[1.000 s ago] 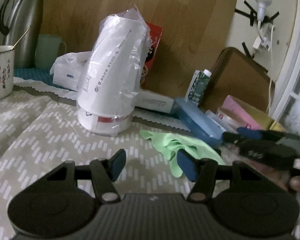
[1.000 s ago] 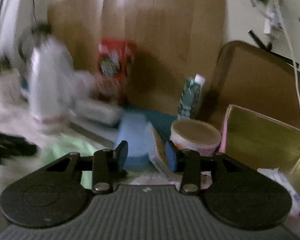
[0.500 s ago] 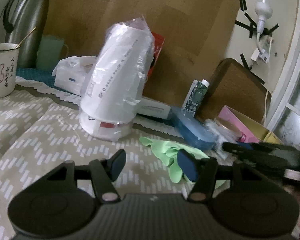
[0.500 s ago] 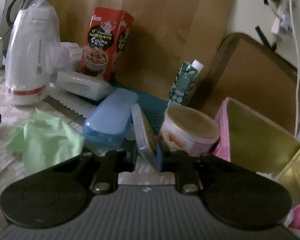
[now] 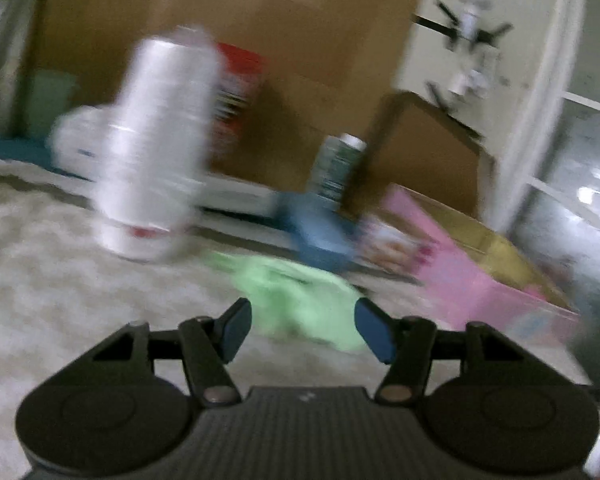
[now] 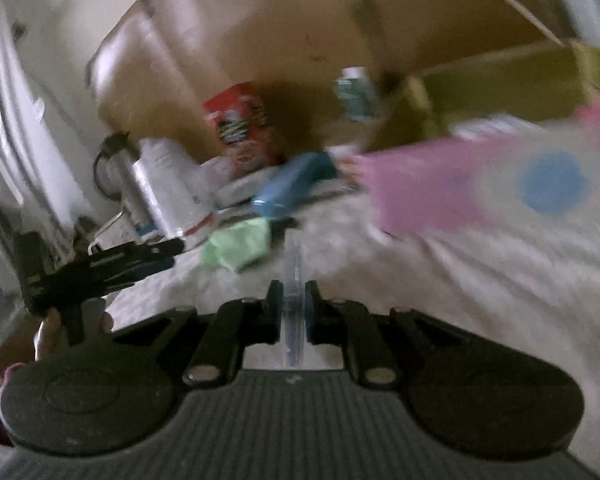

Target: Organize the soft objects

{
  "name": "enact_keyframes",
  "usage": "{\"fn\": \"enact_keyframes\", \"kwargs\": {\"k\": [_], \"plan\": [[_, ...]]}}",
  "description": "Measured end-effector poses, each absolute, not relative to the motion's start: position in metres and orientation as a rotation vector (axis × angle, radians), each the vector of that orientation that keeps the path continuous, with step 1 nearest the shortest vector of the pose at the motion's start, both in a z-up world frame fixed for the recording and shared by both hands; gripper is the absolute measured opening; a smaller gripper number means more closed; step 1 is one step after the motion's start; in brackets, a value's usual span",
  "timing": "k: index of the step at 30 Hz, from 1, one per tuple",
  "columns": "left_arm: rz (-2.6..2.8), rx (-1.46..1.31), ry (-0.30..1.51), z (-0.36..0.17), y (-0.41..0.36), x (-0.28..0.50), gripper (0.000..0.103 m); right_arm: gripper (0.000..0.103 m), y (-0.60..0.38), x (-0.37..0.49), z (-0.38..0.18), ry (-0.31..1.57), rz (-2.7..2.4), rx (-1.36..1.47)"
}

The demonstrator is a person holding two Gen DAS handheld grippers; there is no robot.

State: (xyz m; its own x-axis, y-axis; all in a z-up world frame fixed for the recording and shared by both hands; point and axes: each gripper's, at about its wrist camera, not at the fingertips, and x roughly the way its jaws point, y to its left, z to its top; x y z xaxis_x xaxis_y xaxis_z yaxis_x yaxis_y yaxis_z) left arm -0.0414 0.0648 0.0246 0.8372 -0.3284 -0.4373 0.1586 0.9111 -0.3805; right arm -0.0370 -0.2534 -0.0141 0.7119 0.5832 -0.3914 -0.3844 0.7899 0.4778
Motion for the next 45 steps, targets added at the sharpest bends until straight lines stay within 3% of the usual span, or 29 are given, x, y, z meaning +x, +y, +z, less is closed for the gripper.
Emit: {"fn": "enact_keyframes", "kwargs": {"k": [1,4,10,16,19,21,22,25,26,36,42,45], "plan": [[-0.302,-0.34,0.53,0.026,0.055,-0.041,0.058,0.022,-0.262,-0.042,-0.016,0.548,0.501,0.375],[-0.406,-0.298,0.564,0.032,0.017,-0.037,0.058,0.049,-0.276,-0.057,-0.017,0.492,0.417,0.362],[-0.555,-0.234,0.717,0.028,-0.052,-0.014,0.058,0.069,-0.244,-0.084,-0.022,0.402,0.429,0.101],[-0.637,-0.256,0.847,0.019,-0.09,-0.02,0.058,0.07,-0.228,-0.088,-0.043,0.404,0.415,-0.096],[-0.624,-0.266,0.874,0.015,-0.096,-0.022,0.061,0.058,-0.236,-0.086,-0.047,0.408,0.436,-0.055],[-0.614,-0.298,0.888,0.015,-0.095,-0.02,0.063,0.058,-0.241,-0.083,-0.044,0.42,0.459,0.004],[-0.613,-0.322,0.895,0.015,-0.093,-0.02,0.06,0.058,-0.243,-0.078,-0.043,0.431,0.469,0.058],[-0.609,-0.365,0.895,0.017,-0.087,-0.018,0.033,0.058,-0.26,-0.075,-0.044,0.461,0.574,0.291],[-0.612,-0.369,0.885,0.019,-0.087,-0.018,0.03,0.058,-0.264,-0.074,-0.045,0.461,0.595,0.341],[-0.666,-0.27,0.693,0.083,-0.121,0.022,0.032,0.058,-0.269,-0.068,-0.003,0.245,0.518,0.306],[-0.578,-0.23,0.655,0.085,-0.146,0.081,0.035,0.058,-0.273,-0.008,0.008,0.209,0.404,0.296],[-0.505,-0.201,0.657,0.076,-0.154,0.105,0.042,0.058,-0.273,0.027,0.007,0.24,0.367,0.27]]}}
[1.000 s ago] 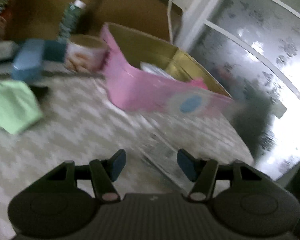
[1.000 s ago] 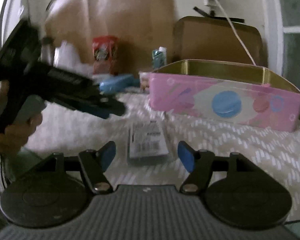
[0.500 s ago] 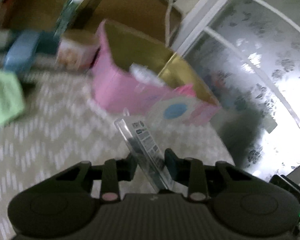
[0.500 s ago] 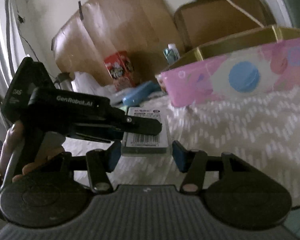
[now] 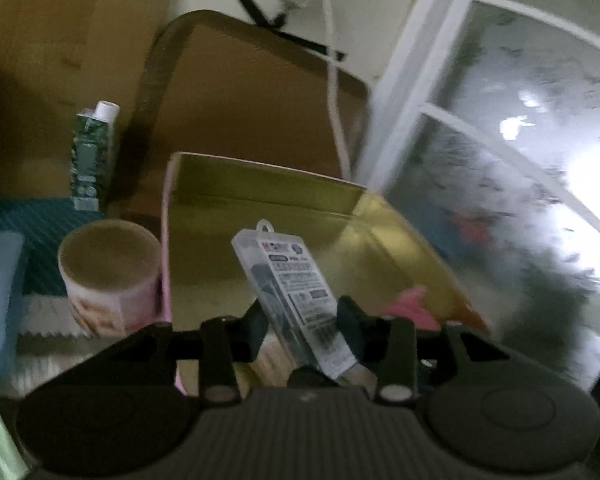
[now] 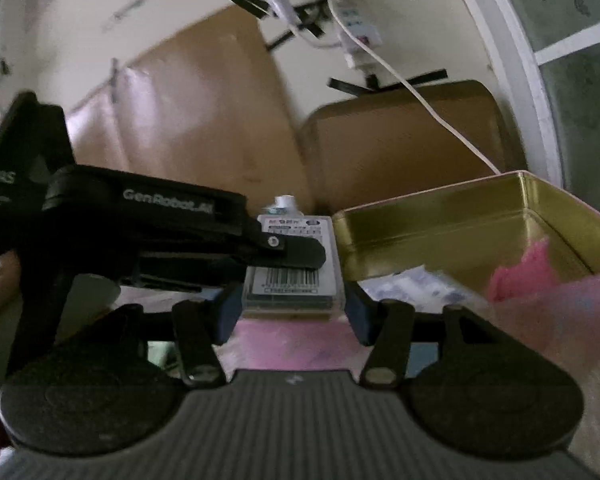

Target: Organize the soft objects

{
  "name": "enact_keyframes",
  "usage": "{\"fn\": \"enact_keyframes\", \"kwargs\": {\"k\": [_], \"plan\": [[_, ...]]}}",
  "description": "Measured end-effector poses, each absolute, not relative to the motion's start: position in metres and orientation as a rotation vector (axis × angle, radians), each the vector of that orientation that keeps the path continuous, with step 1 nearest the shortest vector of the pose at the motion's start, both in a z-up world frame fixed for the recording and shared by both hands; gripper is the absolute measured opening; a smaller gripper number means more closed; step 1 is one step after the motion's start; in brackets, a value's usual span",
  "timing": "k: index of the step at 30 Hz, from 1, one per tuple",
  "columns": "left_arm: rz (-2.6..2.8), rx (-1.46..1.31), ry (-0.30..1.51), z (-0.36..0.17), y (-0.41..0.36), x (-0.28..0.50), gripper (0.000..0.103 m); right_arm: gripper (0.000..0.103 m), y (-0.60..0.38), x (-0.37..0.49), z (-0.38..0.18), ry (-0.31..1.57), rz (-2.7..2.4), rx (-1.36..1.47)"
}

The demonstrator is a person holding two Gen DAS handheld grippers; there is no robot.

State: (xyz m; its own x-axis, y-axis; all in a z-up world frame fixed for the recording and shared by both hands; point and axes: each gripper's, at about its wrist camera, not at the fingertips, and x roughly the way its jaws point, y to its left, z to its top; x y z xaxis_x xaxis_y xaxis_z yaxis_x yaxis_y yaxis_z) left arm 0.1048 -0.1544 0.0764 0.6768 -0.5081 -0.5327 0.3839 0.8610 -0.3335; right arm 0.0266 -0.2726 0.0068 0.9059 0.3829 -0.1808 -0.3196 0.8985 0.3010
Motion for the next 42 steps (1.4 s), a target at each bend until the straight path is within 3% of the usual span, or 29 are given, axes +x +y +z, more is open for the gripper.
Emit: {"fn": "enact_keyframes", "kwargs": {"k": [2,11,14,16,21,27,33,35,42], "plan": [[-0.46,-0.169,0.663,0.068,-0.158,0.115,0.053,0.058,-0.268,0.044,0.004,0.257,0.345,0.227],[-0.469,-0.135,0.555,0.074,-0.134,0.086,0.053,0.062,-0.25,0.05,-0.001,0.239,0.308,0.151],[-0.495,-0.207,0.489,0.086,-0.096,0.057,0.054,0.062,-0.244,0.029,0.003,0.174,0.278,0.147],[-0.481,-0.26,0.448,0.086,-0.059,0.035,0.06,0.061,-0.237,0.014,0.009,0.126,0.277,0.155],[-0.283,-0.317,0.428,0.072,0.039,-0.006,0.059,0.061,-0.195,0.0,0.023,0.115,0.42,0.066],[0.027,-0.269,0.488,0.035,0.121,-0.026,0.059,0.061,-0.116,0.039,0.03,0.243,0.63,-0.031],[0.027,-0.288,0.46,0.017,0.139,-0.032,0.059,0.065,-0.036,0.125,0.033,0.362,0.664,-0.197],[0.019,-0.294,0.449,0.017,0.142,-0.029,0.059,0.077,-0.024,0.154,0.033,0.42,0.673,-0.176],[0.019,-0.332,0.436,0.015,0.148,-0.032,0.059,0.08,0.003,0.247,0.031,0.654,0.619,0.064]]}}
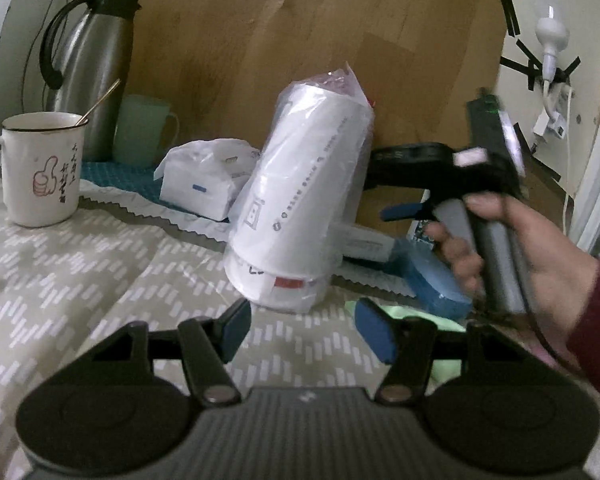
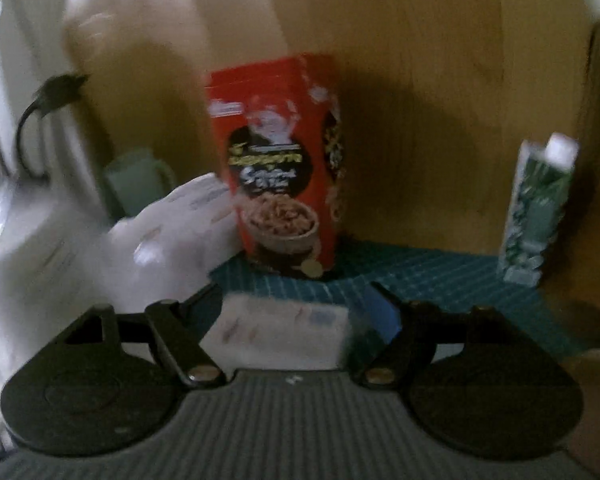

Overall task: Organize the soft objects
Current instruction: 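Grasp the white tissue pack with the right gripper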

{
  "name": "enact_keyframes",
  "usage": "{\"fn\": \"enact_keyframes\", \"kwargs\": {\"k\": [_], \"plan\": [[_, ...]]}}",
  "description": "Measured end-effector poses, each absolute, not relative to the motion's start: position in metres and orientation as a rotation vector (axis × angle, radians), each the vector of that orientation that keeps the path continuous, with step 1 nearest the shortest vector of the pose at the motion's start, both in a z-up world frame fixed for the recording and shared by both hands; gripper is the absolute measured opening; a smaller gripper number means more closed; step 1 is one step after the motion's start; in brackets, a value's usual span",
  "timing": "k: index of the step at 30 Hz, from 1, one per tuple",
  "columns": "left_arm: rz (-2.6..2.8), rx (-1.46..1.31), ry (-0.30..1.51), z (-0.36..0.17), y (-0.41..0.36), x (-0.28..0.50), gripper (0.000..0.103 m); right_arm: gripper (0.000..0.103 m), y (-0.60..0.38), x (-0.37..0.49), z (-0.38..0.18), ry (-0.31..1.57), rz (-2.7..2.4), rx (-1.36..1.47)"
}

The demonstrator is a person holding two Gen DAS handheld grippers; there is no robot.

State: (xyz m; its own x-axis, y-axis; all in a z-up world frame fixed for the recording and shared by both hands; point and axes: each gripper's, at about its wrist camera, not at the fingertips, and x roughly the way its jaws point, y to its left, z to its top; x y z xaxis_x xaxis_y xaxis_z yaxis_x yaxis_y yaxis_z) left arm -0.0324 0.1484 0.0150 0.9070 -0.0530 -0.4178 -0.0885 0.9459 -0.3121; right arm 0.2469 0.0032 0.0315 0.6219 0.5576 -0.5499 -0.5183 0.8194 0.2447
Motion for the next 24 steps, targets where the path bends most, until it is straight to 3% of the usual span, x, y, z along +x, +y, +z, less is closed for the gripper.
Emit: {"fn": "enact_keyframes", "kwargs": {"k": [4,7,15,21,24], "plan": [[0.018,-0.345,0.436,0.015,0.151,-0.033,0.059,0.079,0.024,0.275,0.025,0.753,0.583,0.07],[0.025,-0.356,0.437,0.014,0.153,-0.033,0.06,0.062,0.038,0.28,0.02,0.845,0.596,-0.035],[0.03,-0.377,0.424,0.015,0.154,-0.034,0.061,0.062,0.007,0.224,0.029,0.868,0.687,-0.172],[0.034,-0.412,0.401,0.016,0.155,-0.041,0.068,0.064,-0.01,0.161,0.02,0.866,0.818,-0.243],[0.033,-0.443,0.388,0.016,0.159,-0.044,0.069,0.067,-0.012,0.133,0.016,0.793,0.826,-0.305]]}}
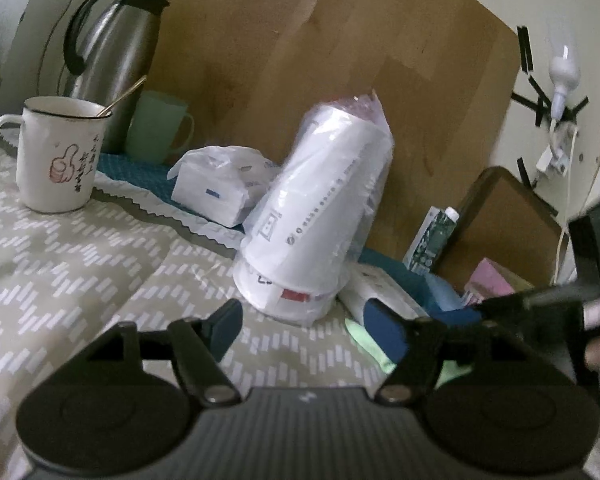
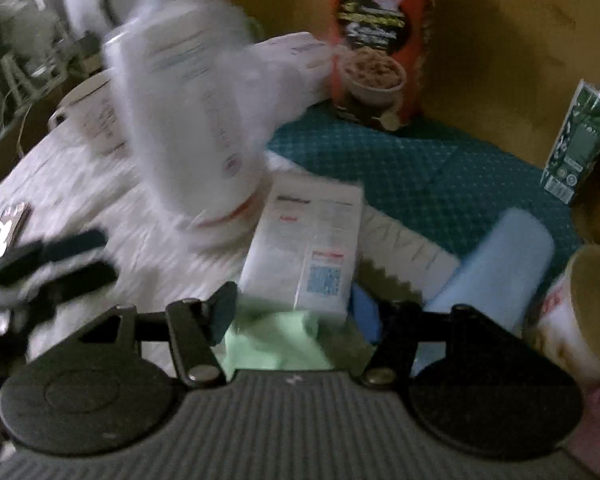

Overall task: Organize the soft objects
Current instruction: 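Grasp the white tissue pack with the right gripper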

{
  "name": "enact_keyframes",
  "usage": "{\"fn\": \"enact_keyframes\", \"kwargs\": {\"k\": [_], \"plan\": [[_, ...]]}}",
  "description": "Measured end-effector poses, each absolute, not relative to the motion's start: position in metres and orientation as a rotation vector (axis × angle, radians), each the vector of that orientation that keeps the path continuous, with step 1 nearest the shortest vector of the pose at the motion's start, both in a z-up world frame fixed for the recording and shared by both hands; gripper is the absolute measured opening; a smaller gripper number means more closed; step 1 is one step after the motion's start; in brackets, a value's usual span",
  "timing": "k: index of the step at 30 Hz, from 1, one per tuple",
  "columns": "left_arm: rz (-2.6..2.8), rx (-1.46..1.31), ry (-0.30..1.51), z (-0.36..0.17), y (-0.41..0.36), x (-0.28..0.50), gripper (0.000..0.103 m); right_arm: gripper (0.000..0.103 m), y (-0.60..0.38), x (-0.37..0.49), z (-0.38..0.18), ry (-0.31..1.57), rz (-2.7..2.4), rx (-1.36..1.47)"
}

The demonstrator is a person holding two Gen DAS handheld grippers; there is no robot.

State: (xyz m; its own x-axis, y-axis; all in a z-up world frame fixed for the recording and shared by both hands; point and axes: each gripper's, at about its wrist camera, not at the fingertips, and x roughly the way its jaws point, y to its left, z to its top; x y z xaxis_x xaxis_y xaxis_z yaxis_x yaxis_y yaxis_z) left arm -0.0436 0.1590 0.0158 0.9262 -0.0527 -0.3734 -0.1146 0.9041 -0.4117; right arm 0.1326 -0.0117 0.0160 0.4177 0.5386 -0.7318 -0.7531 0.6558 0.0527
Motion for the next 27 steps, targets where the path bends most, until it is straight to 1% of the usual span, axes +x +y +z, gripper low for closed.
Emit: {"fn": "enact_keyframes", "kwargs": {"k": [3,5,6,7,8,9,11,12,16,19,23,27], "plan": [[0.037,-0.452,0.393,0.015,0.161,-0.042,0.069,0.068,-0.011,0.121,0.012,0.694,0.775,-0.336],[0.034,-0.449,0.388,0.015,0.16,-0.042,0.069,0.07,-0.011,0.125,0.011,0.669,0.748,-0.271],[0.034,-0.446,0.386,0.015,0.16,-0.042,0.069,0.073,-0.011,0.128,0.011,0.664,0.752,-0.221],[0.037,-0.442,0.386,0.016,0.159,-0.042,0.069,0.079,-0.011,0.13,0.012,0.662,0.754,-0.186],[0.039,-0.44,0.386,0.015,0.158,-0.042,0.069,0.081,-0.009,0.133,0.011,0.656,0.75,-0.171],[0.039,-0.44,0.386,0.016,0.158,-0.042,0.069,0.079,-0.004,0.135,0.008,0.65,0.727,-0.186],[0.036,-0.444,0.386,0.016,0.159,-0.043,0.069,0.061,0.004,0.146,0.0,0.678,0.687,-0.216],[0.033,-0.451,0.384,0.016,0.161,-0.043,0.069,0.061,-0.001,0.146,0.002,0.665,0.682,-0.202],[-0.002,-0.505,0.381,0.014,0.17,-0.044,0.069,0.061,-0.022,0.116,0.028,0.509,0.688,-0.2],[-0.05,-0.548,0.378,0.013,0.175,-0.046,0.071,0.061,-0.044,0.075,0.038,0.47,0.748,-0.175],[-0.088,-0.567,0.454,0.012,0.169,-0.045,0.072,0.061,-0.072,0.012,0.021,0.48,0.833,-0.196],[-0.189,-0.6,0.572,0.01,0.134,-0.056,0.07,0.062,-0.091,-0.026,-0.006,0.504,0.834,-0.204]]}}
